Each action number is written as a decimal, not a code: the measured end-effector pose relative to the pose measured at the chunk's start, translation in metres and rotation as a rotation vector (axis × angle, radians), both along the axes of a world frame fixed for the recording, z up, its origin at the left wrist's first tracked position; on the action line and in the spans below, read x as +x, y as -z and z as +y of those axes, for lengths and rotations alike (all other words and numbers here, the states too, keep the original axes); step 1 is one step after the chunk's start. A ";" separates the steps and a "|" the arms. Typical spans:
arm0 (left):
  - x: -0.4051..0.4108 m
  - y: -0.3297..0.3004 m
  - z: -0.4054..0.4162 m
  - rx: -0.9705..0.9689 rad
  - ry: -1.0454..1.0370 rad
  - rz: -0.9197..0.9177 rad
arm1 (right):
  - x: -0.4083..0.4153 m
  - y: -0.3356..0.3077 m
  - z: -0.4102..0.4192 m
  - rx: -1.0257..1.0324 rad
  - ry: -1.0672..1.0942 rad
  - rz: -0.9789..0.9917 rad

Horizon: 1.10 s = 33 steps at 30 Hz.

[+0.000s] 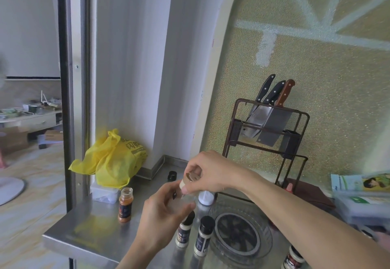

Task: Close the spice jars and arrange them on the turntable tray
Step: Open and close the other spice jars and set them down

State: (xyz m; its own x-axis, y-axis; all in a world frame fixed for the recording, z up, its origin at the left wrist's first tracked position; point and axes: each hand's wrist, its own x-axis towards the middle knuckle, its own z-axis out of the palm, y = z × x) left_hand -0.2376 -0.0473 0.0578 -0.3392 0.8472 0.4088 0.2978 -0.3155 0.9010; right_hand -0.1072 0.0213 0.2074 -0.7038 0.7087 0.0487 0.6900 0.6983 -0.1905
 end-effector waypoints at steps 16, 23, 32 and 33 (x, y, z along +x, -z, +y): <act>-0.038 0.025 0.049 -0.166 -0.171 0.231 | -0.009 0.068 0.084 0.116 0.344 -0.010; -0.047 0.081 0.043 -0.103 -0.369 0.319 | -0.003 0.124 0.105 0.000 0.408 -0.171; -0.088 0.099 0.044 -0.359 -0.720 0.217 | -0.008 0.130 0.110 0.117 0.349 -0.282; -0.090 0.100 0.046 -0.415 -0.684 0.186 | -0.011 0.127 0.110 0.186 0.337 -0.296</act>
State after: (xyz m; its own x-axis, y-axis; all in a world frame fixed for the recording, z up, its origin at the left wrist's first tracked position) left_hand -0.3273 -0.0008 -0.0424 -0.7934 0.5719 0.2084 0.4593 0.3379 0.8215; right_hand -0.1187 0.1316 0.0807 -0.4396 0.8977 0.0290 0.8892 0.4304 0.1548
